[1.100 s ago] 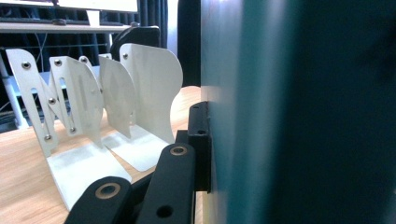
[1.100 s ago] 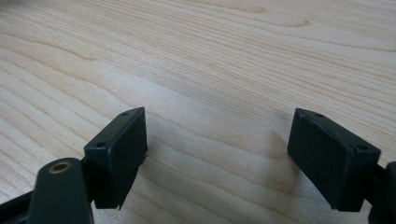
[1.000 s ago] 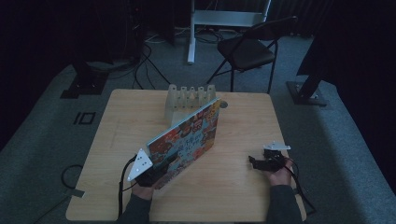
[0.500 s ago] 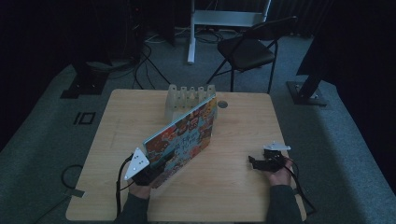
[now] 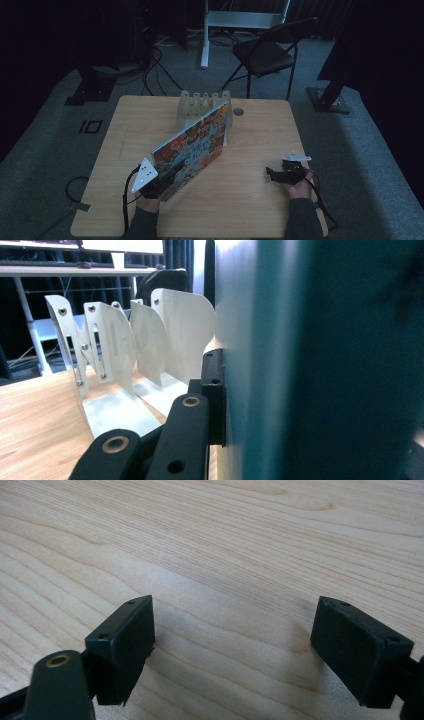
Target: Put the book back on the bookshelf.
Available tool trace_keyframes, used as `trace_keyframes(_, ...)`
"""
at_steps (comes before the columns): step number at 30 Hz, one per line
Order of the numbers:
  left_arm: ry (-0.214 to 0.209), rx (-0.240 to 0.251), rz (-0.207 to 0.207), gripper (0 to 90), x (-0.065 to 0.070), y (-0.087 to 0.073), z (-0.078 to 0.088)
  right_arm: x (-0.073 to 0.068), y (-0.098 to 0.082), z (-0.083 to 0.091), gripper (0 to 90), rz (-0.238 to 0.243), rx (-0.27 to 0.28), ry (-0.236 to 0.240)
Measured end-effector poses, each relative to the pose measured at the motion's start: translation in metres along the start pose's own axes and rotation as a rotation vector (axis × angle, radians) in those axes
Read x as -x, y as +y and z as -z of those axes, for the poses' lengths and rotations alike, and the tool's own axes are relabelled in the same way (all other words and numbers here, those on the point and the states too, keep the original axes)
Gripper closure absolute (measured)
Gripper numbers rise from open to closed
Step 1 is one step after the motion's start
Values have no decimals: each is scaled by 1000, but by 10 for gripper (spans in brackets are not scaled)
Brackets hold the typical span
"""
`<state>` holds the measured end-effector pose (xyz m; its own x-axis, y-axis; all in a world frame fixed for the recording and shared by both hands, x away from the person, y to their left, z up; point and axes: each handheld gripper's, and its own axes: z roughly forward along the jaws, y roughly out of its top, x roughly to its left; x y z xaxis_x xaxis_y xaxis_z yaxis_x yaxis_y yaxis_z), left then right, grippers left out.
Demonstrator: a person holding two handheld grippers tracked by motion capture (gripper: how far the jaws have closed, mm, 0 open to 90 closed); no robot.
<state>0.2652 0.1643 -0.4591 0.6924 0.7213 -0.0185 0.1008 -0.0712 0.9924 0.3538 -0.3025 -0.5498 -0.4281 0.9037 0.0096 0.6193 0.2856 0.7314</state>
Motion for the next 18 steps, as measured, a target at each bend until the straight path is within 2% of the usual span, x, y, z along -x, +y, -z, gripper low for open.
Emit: trace_keyframes(18, 38, 0, 13, 811, -6, -2, 2, 0, 0, 0, 172, 0, 1, 0)
